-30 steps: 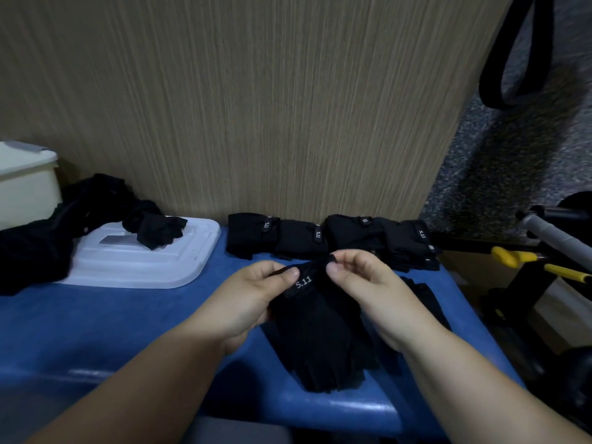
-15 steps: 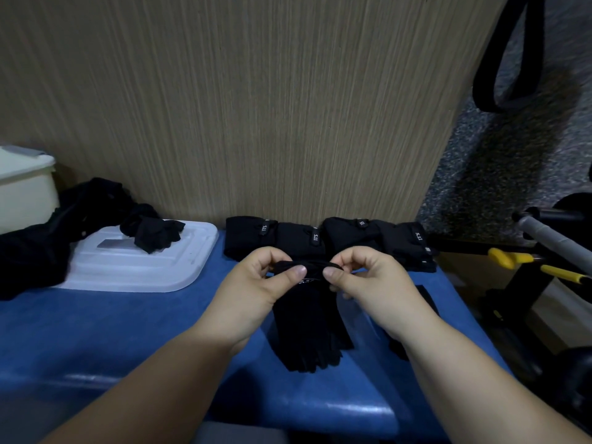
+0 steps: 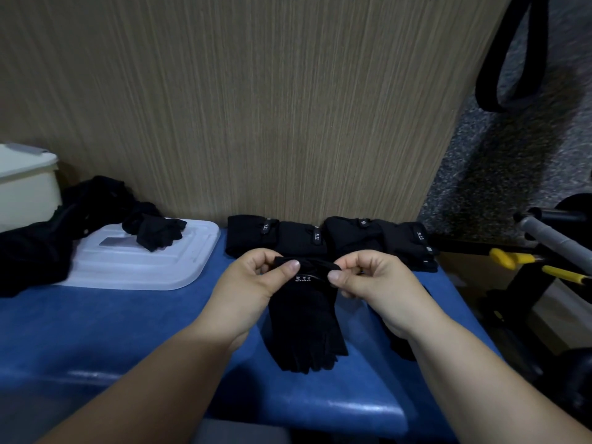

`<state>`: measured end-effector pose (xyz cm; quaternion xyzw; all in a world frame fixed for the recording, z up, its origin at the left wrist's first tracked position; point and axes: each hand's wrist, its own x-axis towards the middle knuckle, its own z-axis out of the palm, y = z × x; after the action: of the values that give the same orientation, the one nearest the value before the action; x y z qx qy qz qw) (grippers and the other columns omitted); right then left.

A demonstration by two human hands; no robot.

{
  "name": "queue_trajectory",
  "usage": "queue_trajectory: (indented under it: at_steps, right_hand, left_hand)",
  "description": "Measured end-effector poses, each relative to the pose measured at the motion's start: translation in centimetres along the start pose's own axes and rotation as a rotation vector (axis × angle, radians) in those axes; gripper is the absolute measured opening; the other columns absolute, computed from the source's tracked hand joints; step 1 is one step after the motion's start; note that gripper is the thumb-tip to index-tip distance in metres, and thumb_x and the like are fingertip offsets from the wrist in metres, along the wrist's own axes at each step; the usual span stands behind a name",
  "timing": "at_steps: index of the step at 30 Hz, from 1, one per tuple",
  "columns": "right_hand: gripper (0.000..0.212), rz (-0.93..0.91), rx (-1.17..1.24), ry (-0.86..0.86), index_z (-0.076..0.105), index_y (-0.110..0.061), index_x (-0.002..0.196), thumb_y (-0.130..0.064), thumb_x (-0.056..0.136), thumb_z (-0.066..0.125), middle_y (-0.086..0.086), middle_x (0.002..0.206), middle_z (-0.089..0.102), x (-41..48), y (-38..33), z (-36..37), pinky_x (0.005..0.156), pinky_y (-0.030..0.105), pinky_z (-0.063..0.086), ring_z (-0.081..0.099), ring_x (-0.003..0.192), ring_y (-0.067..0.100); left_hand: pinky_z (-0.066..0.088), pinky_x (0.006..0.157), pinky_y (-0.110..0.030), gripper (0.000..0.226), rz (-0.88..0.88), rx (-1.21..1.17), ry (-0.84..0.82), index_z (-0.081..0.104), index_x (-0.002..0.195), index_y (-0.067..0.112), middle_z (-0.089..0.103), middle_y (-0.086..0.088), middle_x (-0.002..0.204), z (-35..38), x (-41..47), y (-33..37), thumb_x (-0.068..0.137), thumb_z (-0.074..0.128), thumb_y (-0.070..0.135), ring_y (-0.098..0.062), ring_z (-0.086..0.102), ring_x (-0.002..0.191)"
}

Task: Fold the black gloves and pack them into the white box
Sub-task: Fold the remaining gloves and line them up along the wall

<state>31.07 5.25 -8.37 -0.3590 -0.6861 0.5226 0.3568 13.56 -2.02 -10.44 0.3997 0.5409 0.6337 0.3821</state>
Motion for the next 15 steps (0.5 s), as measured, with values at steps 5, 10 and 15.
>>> queue_trajectory:
  at_steps: [5, 10, 15]
  right_hand:
    - [0.017, -0.059, -0.237, 0.168, 0.063, -0.018, 0.07, -0.024, 0.078, 0.076, -0.002, 0.057, 0.061, 0.2, 0.0, 0.0, 0.061, 0.029, 0.047, 0.057, 0.059, 0.016]
    - [0.017, -0.154, -0.5, 0.298, 0.054, -0.022, 0.068, -0.022, 0.077, 0.068, 0.003, 0.059, 0.063, -0.5, -0.8, 0.4, 0.057, 0.032, 0.049, 0.062, 0.058, 0.015]
    - [0.017, -0.157, -0.594, 0.341, 0.05, -0.022, 0.07, -0.014, 0.078, 0.064, 0.0, 0.051, 0.058, 0.0, -1.0, -0.7, 0.055, 0.032, 0.048, 0.063, 0.055, 0.015]
  left_hand:
    - [0.048, 0.076, -0.037, 0.009, 0.004, 0.004, -0.024, 0.067, 0.08, 0.011, 0.064, -0.01, 0.076, 0.3, -0.3, 0.4, 0.081, 0.072, 0.017, -0.021, 0.059, 0.074]
    - [0.048, 0.072, -0.035, 0.009, 0.037, 0.067, -0.049, 0.067, 0.077, 0.011, 0.062, -0.008, 0.072, 0.8, -0.7, 0.6, 0.08, 0.074, 0.017, -0.017, 0.058, 0.069]
    - [0.049, 0.076, -0.036, 0.007, 0.054, 0.046, -0.012, 0.071, 0.077, 0.014, 0.065, -0.009, 0.075, 0.2, -0.6, 1.1, 0.08, 0.073, 0.02, -0.019, 0.06, 0.072]
